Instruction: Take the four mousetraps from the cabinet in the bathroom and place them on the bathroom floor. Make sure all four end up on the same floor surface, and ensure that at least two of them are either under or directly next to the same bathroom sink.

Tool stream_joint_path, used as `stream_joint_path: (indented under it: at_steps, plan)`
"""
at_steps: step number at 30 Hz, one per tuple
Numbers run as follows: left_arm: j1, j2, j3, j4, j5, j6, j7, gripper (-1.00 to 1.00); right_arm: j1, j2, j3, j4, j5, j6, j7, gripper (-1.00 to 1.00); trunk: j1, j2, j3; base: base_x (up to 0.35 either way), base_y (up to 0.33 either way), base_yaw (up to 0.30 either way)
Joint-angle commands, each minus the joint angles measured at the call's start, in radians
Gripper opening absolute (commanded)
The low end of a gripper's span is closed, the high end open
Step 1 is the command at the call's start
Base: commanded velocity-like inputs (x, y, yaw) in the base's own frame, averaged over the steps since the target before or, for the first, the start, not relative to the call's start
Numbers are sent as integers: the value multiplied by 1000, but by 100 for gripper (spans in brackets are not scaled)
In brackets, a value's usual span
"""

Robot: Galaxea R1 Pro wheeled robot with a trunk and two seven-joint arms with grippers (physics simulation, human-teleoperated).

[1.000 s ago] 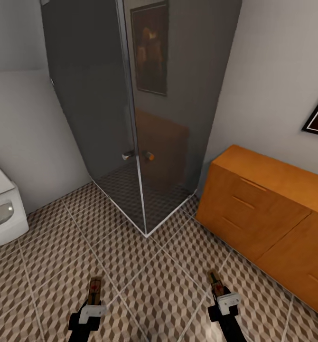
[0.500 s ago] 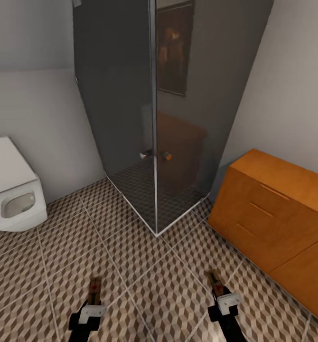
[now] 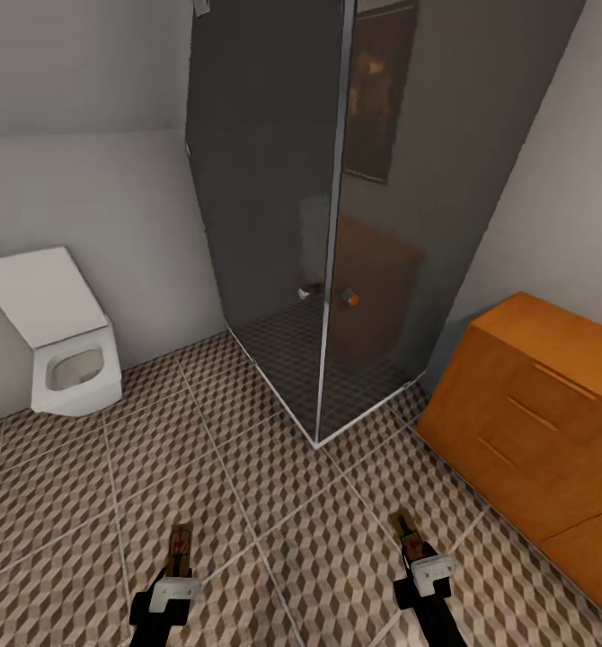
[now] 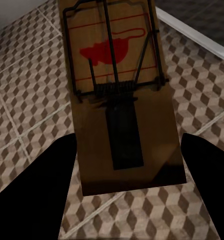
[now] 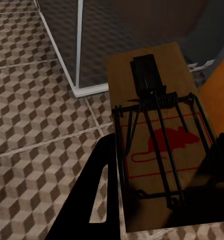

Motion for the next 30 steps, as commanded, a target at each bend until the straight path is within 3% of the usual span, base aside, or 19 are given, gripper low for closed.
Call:
stream_joint_path:
  at_steps: [1,30]
  plan:
    - [-1,-1,-8,2,-3,-2,9,-100,-1,1,-2,1,10,-2,-5,-100,0,-2,-2,0,0,220]
    - [-1,-1,-8,2,-3,0,7,-100,-1,-1,-1,20,10,-2,-5,-100,0,-2,-2,0,0,220]
